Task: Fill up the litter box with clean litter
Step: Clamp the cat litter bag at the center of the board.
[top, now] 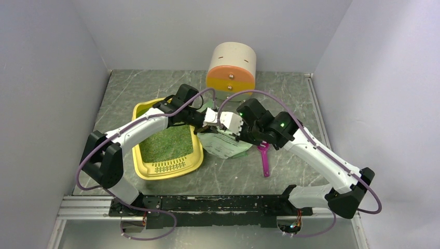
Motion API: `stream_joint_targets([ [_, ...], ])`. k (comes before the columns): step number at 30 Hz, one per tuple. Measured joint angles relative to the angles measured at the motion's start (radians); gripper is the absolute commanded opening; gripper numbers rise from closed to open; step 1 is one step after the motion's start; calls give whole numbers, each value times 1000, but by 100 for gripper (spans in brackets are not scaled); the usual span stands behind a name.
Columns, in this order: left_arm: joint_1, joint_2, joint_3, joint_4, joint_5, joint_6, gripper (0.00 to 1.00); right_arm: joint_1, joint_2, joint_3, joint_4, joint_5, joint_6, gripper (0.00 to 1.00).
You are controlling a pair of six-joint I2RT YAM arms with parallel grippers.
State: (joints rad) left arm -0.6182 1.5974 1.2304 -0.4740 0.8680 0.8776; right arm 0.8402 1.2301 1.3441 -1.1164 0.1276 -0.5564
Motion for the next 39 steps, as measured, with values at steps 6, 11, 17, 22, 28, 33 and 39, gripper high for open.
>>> stream_joint_targets([
  [6, 1, 0, 0, 0, 7, -2, 5, 0, 31, 0, -3, -4, -24, 0],
  [11, 6, 0, -1, -2, 16, -3, 5, 0, 36, 0, -2, -7, -25, 0],
  [17, 15, 0, -6, 5, 32, -21, 5, -1, 42, -3, 11, -30, -16, 0],
  [22, 21, -3, -31, 48, 65, -56, 5, -2, 8, -74, 76, -61, -9, 0],
  [28, 37, -20, -75, 100, 103, -86, 5, -13, -21, -100, 111, -79, -1, 0],
  [33, 40, -32, -95, 130, 117, -93, 5, -55, -8, -101, 118, -119, -2, 0],
  [39, 50, -53, -136, 183, 135, -136, 5, -63, 64, -69, 103, -154, -1, 1],
])
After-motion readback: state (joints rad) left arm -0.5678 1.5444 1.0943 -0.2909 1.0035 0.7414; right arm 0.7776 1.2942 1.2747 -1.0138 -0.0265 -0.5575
